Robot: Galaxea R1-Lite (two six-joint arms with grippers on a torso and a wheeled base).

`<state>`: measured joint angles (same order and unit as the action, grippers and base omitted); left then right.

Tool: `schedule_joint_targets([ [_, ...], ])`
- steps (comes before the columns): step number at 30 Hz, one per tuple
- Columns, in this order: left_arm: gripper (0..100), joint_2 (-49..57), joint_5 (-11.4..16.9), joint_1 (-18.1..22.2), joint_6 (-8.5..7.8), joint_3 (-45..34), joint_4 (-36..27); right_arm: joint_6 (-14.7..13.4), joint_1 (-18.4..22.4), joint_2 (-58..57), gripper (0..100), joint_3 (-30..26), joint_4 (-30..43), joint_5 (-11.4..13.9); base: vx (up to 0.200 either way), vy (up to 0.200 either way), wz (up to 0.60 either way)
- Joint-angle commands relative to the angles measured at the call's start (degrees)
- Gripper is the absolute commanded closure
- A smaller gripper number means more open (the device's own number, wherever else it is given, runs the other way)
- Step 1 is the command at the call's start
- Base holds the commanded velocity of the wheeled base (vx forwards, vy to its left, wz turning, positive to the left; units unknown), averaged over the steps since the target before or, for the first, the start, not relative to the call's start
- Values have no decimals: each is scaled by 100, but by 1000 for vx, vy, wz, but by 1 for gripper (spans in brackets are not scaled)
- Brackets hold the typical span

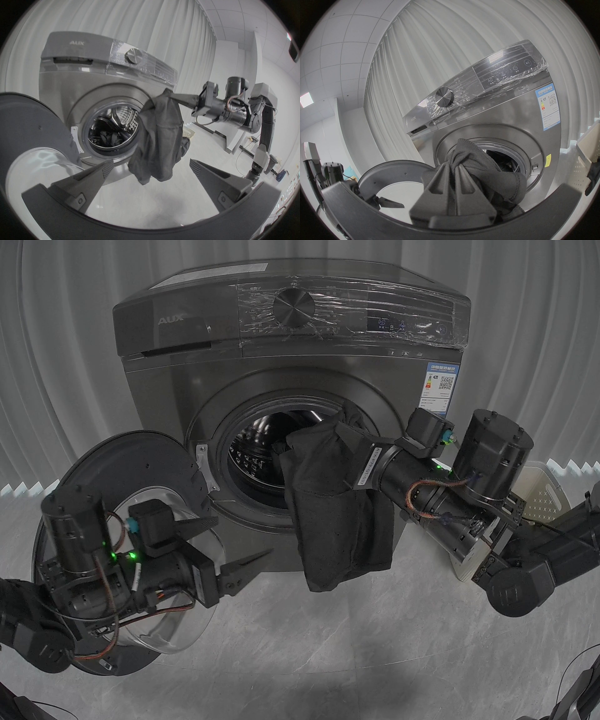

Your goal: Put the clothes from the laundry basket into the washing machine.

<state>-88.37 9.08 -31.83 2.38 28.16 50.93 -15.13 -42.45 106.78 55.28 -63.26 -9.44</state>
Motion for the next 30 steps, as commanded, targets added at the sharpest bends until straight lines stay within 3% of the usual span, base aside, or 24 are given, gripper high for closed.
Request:
schedule_joint_targets([
  [1,0,-717,-12,-166,26,163,57,1,17,124,100,149,-2,-32,0,0,0],
  [7,0,-1227,15,-183,61,357,215,-8,17,186,100,237,-11,-32,0,0,0],
  [12,0,-1877,-12,-227,219,515,804,-25,17,247,100,334,-20,-32,0,0,0],
  [19,0,-2457,-3,-324,281,779,1191,-52,8,353,100,387,-29,-41,0,0,0],
  [24,0,-2756,-3,-333,580,1034,1384,-60,8,370,100,378,-38,-41,0,0,0],
  [30,0,-3116,-3,-333,606,1086,1736,-52,8,370,100,369,-134,-41,0,0,0],
])
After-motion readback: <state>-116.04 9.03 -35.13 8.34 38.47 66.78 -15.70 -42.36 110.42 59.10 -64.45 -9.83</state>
